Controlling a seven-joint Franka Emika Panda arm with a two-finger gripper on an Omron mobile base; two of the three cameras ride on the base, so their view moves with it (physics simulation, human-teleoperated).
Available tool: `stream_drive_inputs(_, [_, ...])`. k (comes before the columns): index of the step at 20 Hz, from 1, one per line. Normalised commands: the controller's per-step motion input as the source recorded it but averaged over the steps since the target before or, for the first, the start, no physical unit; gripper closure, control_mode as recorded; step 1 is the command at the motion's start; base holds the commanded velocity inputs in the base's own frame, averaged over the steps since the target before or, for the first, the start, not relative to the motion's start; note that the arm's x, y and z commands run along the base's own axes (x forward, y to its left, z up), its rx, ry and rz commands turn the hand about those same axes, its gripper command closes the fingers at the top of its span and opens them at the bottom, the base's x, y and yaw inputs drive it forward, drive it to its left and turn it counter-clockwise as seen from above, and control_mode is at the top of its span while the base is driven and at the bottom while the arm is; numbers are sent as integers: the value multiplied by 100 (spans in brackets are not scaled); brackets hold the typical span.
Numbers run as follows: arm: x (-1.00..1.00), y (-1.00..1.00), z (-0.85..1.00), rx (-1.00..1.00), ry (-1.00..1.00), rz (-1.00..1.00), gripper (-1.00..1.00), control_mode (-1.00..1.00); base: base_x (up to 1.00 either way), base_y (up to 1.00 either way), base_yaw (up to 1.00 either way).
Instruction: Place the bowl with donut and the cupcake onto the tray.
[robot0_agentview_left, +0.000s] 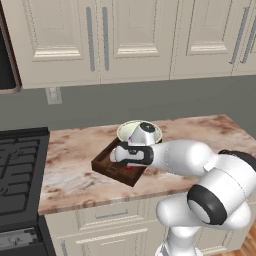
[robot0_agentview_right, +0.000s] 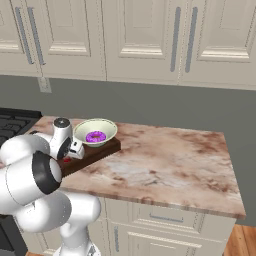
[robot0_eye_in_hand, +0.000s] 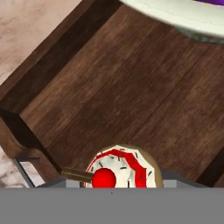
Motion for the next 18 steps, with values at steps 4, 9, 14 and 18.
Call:
stream_drive_inputs(4, [0, 0, -11, 0, 0, 0, 100, -100, 0, 0, 0])
stream_drive_inputs(9, [0, 0, -12, 0, 0, 0, 100, -100, 0, 0, 0])
stream_drive_inputs(14, [0, 0, -11, 0, 0, 0, 100, -100, 0, 0, 0])
stream_drive_inputs(18, [0, 0, -3, 0, 0, 0, -100, -100, 0, 0, 0])
